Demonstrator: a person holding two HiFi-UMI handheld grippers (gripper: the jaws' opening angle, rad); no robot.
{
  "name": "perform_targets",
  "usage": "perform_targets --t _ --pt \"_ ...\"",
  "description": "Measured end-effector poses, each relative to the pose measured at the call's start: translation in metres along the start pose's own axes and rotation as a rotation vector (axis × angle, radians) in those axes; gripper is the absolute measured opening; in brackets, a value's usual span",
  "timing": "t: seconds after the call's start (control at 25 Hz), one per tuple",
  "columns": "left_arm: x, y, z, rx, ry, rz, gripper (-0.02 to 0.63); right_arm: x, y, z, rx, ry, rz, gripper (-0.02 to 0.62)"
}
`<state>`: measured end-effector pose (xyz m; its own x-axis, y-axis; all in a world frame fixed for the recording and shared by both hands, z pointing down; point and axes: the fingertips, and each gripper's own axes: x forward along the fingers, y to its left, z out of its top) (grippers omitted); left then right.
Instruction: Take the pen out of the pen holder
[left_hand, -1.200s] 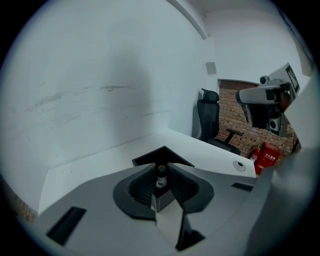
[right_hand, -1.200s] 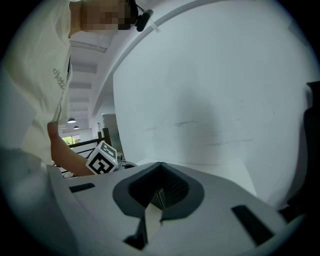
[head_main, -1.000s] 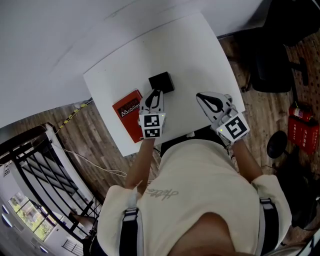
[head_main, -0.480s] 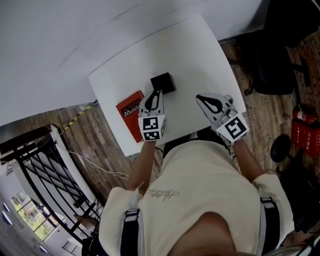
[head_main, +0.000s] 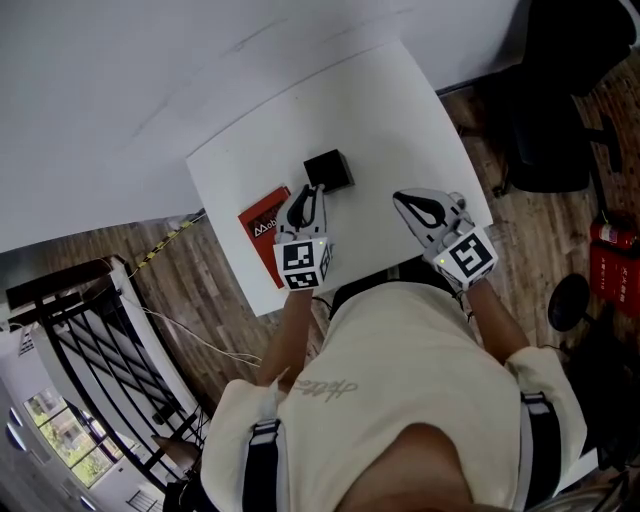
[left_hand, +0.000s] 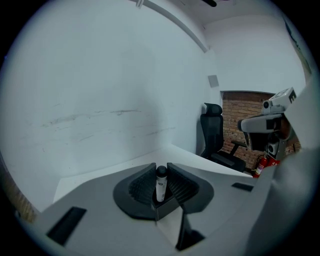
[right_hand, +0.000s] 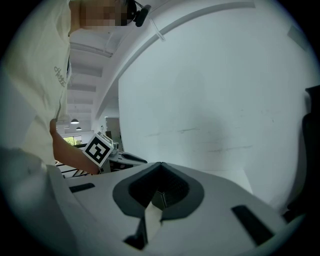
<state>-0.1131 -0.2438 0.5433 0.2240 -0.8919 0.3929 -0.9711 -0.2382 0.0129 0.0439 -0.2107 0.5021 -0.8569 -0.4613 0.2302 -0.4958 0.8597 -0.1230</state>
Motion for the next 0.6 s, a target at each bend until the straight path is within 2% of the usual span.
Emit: perform_targets --t 0.6 --pt "-0.026 -0.004 0.029 0.006 -0.065 0.028 0.080 -0.010 0.005 0.006 -0.021 -0.025 0.015 0.008"
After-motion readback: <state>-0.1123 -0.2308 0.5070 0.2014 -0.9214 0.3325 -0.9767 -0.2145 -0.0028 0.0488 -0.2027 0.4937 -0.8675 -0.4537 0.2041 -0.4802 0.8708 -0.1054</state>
